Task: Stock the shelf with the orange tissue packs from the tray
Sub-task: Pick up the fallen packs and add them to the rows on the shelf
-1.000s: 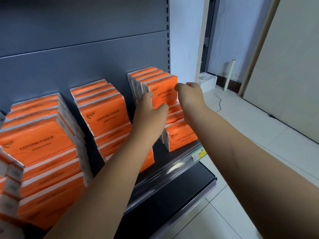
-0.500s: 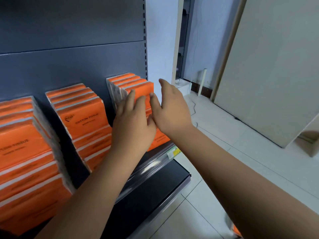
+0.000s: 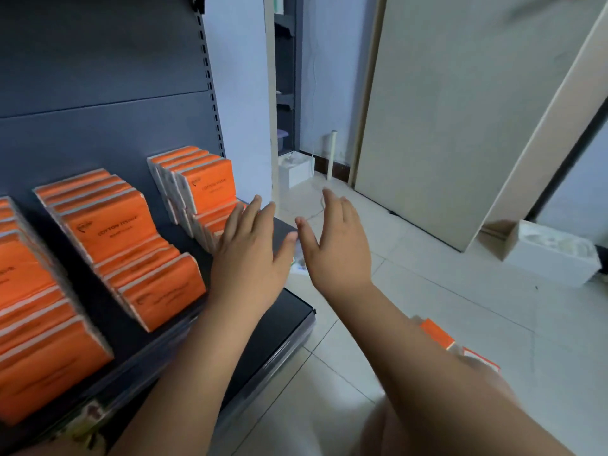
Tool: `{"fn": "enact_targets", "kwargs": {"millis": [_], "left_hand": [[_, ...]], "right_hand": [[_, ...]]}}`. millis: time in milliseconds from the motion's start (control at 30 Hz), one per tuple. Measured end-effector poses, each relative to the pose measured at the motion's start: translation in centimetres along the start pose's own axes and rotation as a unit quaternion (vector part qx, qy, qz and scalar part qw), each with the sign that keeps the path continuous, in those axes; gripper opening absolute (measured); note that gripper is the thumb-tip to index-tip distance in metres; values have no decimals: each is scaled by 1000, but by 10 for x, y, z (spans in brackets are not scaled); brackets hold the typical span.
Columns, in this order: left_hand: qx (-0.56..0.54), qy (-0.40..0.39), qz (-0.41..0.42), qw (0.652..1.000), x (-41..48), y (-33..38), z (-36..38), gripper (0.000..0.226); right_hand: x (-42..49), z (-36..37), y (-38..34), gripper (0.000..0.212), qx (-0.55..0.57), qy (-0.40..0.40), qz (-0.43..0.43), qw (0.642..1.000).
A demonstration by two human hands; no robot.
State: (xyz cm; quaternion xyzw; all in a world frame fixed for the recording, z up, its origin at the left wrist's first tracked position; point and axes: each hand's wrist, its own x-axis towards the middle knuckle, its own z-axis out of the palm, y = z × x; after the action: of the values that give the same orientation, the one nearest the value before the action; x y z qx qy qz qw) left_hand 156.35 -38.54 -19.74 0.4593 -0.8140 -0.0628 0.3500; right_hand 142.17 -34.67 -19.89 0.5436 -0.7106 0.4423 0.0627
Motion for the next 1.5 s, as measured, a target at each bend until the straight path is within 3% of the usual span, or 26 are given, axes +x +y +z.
{"fn": "enact_targets", "kwargs": {"millis": [167,500,600,767,933,1133,1233,1367,1500], "left_hand": [[-45,19,10,999,-21,43,-2,60],[-103,-20,35,994,-63,116,9,51],[-106,-26,34,993,-76,123,11,47],[-116,-43,20,992,-98,128,24,44],[-132,-108,-12,985,-109,139,55,52],[-153,-155,-15,976,-125,165,98,52],[-146,-175,-7,974,-134,168,118,51],[-158,-200,-25,967,-137,157,150,51],[-167,-222,-53,959,-135,138,191,48]], "right_hand": [[-33,-33,4,62,22,34,76,996],[-69,-111,53,58,32,29,184,982],[-81,-125,87,56,-17,28,177,984],[-100,-137,140,61,-68,-26,255,964],[-101,-165,170,44,-158,-47,215,963],[-111,-172,211,49,-133,-155,315,927],[-127,-164,235,51,-198,-213,303,907],[-152,-147,272,46,-291,-229,248,895],[-174,-119,313,49,-291,-244,276,883]]}}
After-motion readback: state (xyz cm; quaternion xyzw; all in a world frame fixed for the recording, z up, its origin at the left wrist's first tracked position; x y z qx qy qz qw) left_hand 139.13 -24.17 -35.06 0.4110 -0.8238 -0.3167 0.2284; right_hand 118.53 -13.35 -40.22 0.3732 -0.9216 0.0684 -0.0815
